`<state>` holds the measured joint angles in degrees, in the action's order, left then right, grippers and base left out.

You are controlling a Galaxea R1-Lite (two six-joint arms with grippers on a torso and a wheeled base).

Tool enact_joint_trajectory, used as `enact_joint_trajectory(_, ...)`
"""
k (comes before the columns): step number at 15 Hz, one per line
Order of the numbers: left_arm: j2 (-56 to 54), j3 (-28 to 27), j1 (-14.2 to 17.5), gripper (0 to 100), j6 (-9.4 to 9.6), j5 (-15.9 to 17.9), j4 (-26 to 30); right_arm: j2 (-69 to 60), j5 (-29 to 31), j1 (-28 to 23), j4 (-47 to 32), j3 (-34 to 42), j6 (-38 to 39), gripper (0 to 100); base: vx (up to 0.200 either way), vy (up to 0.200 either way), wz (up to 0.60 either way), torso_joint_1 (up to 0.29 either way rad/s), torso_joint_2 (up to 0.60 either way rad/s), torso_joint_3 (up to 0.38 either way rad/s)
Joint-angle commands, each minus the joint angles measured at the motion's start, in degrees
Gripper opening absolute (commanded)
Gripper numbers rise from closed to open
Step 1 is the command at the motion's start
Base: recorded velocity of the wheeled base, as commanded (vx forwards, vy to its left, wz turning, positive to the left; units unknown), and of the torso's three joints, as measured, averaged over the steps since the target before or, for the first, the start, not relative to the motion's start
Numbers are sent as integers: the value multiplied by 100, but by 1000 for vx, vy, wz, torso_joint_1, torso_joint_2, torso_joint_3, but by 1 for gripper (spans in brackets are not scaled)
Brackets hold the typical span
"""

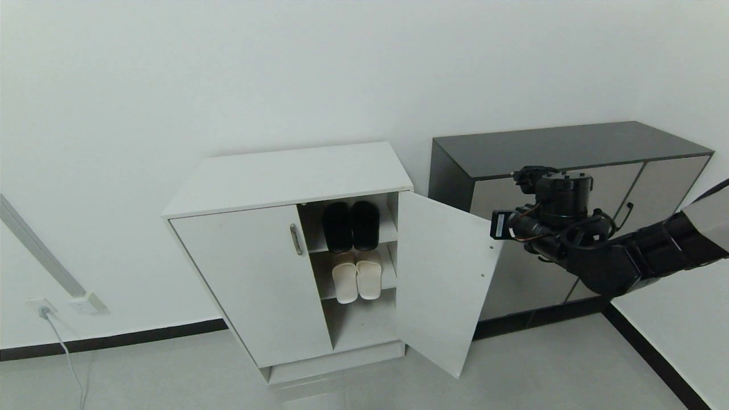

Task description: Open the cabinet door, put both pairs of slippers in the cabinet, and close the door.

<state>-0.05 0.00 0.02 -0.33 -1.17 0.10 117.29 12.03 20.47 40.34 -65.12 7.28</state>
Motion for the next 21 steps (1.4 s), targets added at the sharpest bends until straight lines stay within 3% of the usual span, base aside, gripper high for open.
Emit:
enact_joint_trajectory(1,5,0,6,0,7,3,-1,251,-105,-175,-88,-211,81,0,0,0,0,0,0,0)
enact_joint_trajectory(9,5,0,6,0,7,12,-1,277,-219,-210,-553,-422,301,0,0,0,0,0,0,0)
enact_joint_trajectory(21,5,0,6,0,15,12,-1,602,-228,-307,-562,-668,388,0,0,0,0,0,0,0)
